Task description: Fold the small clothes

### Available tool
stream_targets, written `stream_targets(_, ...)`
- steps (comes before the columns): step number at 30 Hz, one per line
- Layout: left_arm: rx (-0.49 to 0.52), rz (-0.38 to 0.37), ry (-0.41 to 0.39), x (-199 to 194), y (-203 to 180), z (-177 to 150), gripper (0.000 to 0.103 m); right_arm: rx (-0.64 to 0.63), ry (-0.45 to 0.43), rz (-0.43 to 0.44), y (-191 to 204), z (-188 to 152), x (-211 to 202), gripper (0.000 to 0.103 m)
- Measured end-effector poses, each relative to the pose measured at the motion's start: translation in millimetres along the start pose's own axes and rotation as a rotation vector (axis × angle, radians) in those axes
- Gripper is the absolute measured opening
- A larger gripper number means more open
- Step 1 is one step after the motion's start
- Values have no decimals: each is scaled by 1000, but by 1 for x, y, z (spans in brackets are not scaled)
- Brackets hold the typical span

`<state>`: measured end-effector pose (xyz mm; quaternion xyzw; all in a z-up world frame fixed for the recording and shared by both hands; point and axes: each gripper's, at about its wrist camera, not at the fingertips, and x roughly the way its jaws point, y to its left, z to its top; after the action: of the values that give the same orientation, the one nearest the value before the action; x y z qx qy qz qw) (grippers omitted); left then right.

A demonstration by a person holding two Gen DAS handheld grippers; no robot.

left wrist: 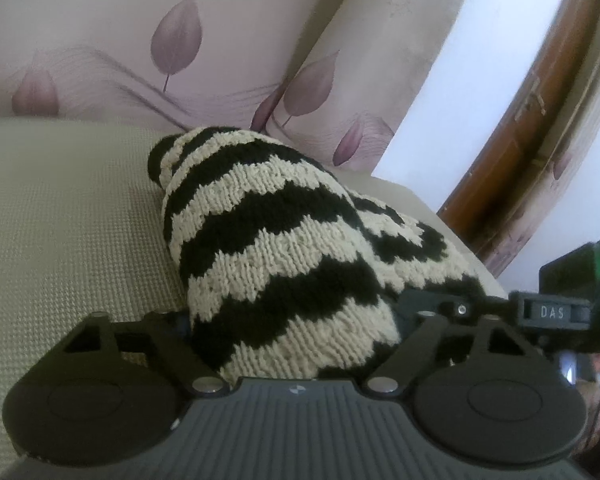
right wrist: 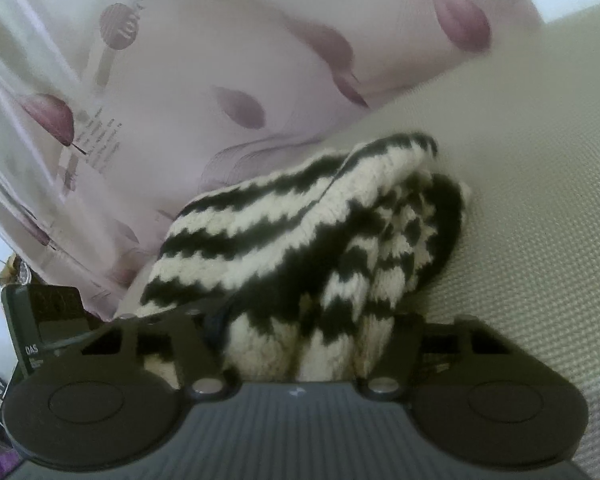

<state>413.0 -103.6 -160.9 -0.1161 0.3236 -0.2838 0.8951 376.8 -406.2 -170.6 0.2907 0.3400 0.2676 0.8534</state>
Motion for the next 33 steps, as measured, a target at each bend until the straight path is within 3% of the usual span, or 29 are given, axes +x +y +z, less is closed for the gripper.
stream_targets(7, 33, 42, -40, -30, -16, -2, 71, 22, -32, 23, 20, -8, -14, 54)
stream_targets(16, 55, 107, -76, -110, -26, -14, 70, 9, -33, 90, 79, -34, -29, 54)
stream_targets(22, 88, 163, -91, -171, -34, -35, 70, -9, -13, 139, 121, -65, -37, 54)
stream_targets(33, 53, 225, -103, -259, -27, -83, 70, -21, 31, 201, 180, -129, -40, 54)
